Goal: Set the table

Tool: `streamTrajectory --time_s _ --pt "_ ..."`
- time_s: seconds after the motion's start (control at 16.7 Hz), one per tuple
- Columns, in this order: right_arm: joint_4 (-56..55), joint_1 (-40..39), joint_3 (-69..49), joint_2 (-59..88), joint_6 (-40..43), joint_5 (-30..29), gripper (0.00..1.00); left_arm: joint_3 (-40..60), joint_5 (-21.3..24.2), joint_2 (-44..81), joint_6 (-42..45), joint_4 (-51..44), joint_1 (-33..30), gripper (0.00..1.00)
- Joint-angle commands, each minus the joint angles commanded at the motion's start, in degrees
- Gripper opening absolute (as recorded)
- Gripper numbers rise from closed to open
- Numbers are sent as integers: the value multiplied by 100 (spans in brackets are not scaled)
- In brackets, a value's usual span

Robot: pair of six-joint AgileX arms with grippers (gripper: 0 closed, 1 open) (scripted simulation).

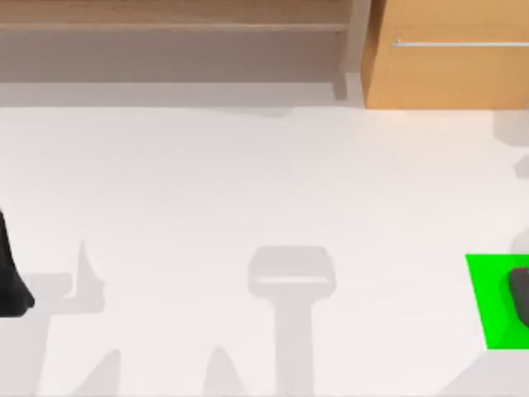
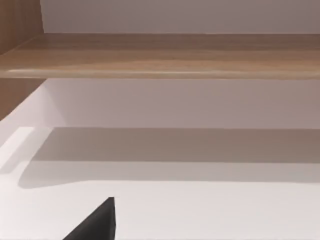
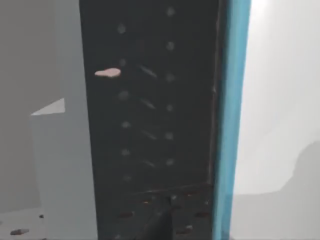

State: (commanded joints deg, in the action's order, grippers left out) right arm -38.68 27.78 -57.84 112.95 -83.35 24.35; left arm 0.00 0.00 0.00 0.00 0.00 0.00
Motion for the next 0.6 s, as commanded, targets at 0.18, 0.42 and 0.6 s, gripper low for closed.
streamTrajectory --time_s 0.18,0.42,0.6 --pt "0 0 0 0 0 0 100 0 0 0 0 0 0 100" --pt "0 0 0 0 0 0 100 0 0 0 0 0 0 100" --pt "0 12 5 -5 1 0 100 0 0 0 0 0 0 100"
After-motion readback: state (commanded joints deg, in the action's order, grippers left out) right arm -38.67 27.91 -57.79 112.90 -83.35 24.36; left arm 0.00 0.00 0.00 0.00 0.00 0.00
